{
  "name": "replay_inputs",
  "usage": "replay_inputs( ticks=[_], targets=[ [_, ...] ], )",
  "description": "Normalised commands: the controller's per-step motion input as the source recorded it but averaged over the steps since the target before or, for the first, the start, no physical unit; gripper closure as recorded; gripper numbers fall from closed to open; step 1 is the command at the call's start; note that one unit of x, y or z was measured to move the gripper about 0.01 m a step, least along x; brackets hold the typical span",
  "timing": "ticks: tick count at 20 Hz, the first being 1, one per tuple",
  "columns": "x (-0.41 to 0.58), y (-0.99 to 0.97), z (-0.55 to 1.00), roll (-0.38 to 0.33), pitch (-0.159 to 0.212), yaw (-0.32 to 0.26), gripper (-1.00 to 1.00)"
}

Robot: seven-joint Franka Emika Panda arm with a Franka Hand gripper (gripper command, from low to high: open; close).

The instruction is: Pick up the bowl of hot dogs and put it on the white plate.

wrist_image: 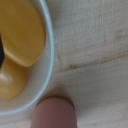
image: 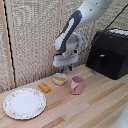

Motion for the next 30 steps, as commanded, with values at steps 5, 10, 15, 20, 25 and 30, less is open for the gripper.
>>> replay_inputs(
  ticks=[5, 10, 15, 20, 25, 30],
  targets=[
    [0.331, -0.16, -0.23, 0.0, 0.026, 0.056, -1.0],
    [0.219, -0.03, -0.15, 0.0, 0.008, 0.026, 1.0],
    [0.021, 0.0, -0.02, 0.0, 0.0, 0.0, 1.0],
    [0.0, 0.0, 0.0, 0.0, -0.01, -0.01, 1.0],
    [0.0, 0.0, 0.03, 0.0, -0.055, -0.023, 1.0],
    [-0.069, 0.0, 0.16, 0.009, -0.06, -0.002, 1.0]
  ],
)
